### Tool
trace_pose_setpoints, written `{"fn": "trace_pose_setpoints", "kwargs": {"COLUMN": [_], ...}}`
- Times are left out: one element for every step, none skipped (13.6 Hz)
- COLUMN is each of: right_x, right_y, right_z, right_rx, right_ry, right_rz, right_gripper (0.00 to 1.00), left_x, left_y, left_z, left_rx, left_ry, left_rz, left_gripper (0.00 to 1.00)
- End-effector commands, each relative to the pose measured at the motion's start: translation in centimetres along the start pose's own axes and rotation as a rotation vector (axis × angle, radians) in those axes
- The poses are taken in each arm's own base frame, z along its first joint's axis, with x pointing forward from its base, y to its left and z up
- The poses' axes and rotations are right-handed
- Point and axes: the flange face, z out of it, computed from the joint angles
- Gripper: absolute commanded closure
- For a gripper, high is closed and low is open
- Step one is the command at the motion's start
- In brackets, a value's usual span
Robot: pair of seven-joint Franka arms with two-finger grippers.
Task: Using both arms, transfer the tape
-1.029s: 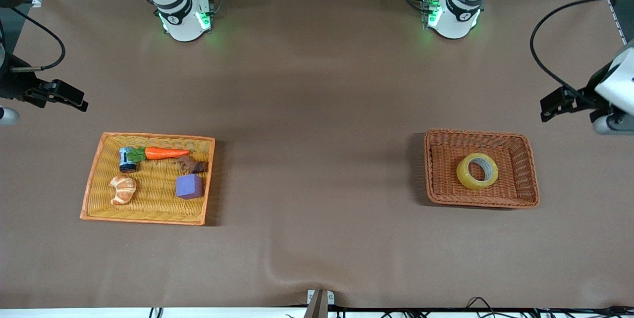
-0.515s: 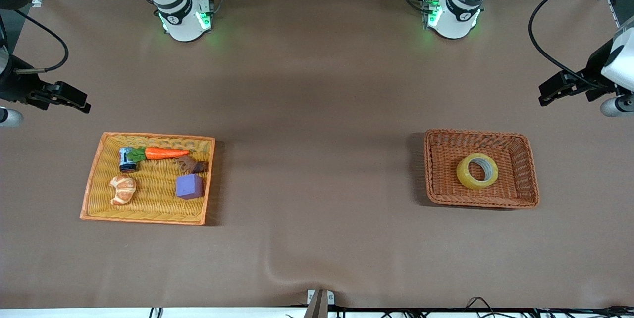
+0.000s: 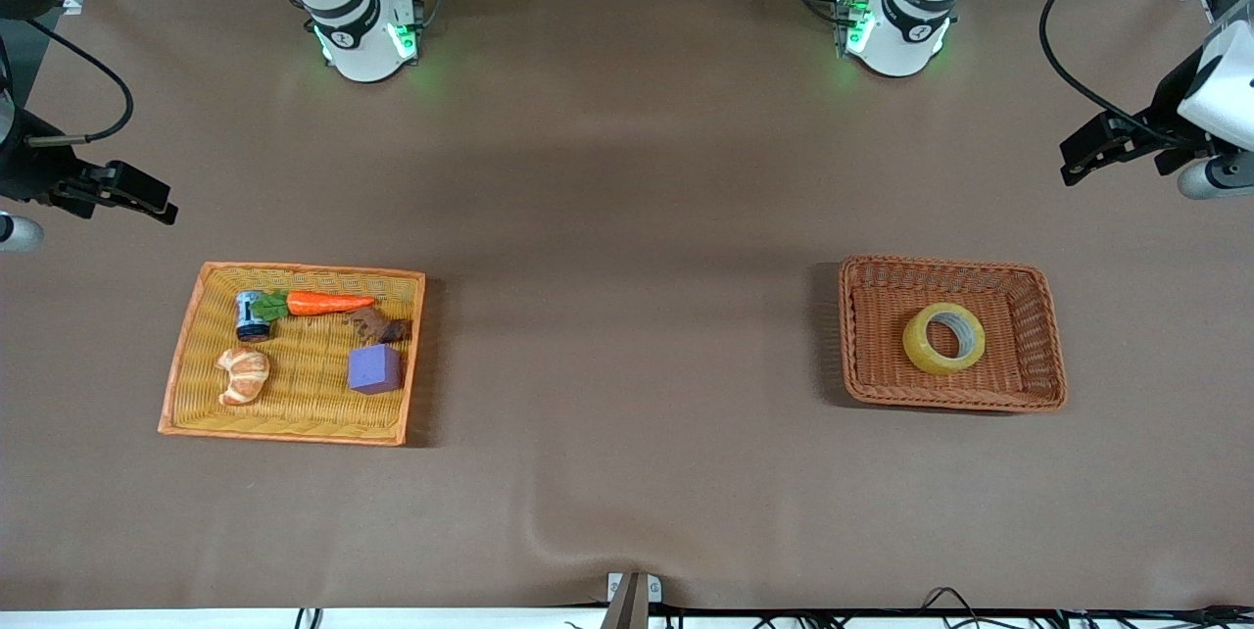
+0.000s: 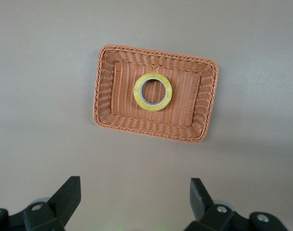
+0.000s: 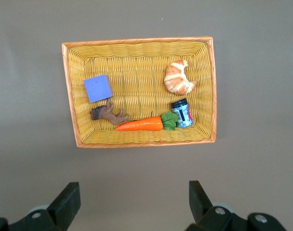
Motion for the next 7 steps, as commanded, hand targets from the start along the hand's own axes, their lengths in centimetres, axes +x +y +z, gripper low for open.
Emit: {"fn": "trace_pose_setpoints", "kwargs": {"right_x": [0.38,0.37,0.37,0.37,0.36,0.3,0.32], "right_y": [0.19,0.19,0.19,0.19,0.11,0.11,0.36], "right_z": [-0.4,-0.39,-0.39,-0.39,-0.39,-0.46,-0.53], "right_rx": [0.019,0.019,0.019,0.019,0.019,0.019,0.019], "right_ry": [0.005,0.003,0.003,0.003,0.003,0.003,0.005], "right_rz": [-0.008,-0.008,-0.011,-0.014,-0.015,-0.015,-0.011], "right_gripper": [0.0,0.0,0.0,0.0,0.0,0.0,0.0], "left_x": [-0.72,-0.5,-0.39,-0.41,-0.48,-0.41,-0.18], "left_y": [-0.15,-0.55,-0.67,-0.93,-0.82,-0.81,-0.77], "left_z": [-0.15,-0.23,-0.13,-0.18,-0.09,-0.26,0.15], "left_rx": [-0.003,-0.005,-0.015,-0.015,-0.017,-0.019,-0.019], "left_ry": [-0.006,-0.004,-0.007,-0.008,-0.017,-0.016,-0.023], "left_rz": [0.021,0.024,0.029,0.029,0.031,0.031,0.033], "left_gripper": [0.0,0.0,0.0,0.0,0.0,0.0,0.0]}}
